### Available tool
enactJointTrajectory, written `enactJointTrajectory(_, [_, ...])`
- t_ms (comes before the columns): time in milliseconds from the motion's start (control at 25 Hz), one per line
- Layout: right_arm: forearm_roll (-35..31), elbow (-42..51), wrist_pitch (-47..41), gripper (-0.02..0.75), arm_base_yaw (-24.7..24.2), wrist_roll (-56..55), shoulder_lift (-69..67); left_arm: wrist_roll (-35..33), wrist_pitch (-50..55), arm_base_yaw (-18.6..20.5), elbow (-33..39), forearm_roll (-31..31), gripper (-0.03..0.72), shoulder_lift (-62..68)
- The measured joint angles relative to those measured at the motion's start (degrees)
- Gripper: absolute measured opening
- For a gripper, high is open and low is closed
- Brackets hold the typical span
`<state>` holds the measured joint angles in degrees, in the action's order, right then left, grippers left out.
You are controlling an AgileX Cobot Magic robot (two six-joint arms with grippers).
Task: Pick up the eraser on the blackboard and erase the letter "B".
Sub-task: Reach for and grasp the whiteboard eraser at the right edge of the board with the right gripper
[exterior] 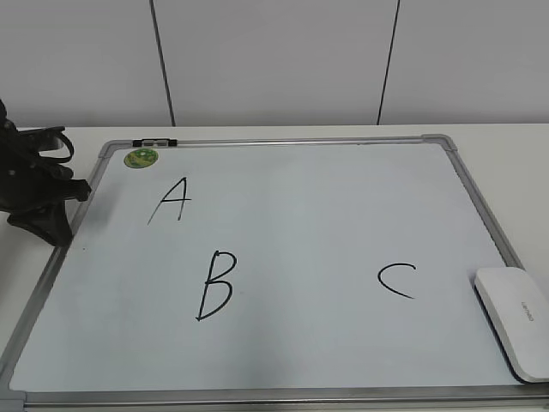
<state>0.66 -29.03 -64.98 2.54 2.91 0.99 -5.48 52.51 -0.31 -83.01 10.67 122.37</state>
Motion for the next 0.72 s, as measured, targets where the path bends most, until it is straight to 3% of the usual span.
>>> enactJointTrajectory(240, [0.0,-3.3,-0.4,0.591,0.0,0.9,-7.0,0.0,0.0,0.0,0.0,0.0,0.011,0.0])
enactJointTrajectory(600, [-0.7,-6.9,3.7,0.591,0.0,3.5,-34.7,0.0,0.1,0.0,-0.1,0.4,0.011,0.0])
enactJointTrajectory(720, [-4.1,-6.9,5.1,0.591,0.0,3.4,-41.9,0.0,0.1,0.0,-0.1,0.7,0.011,0.0])
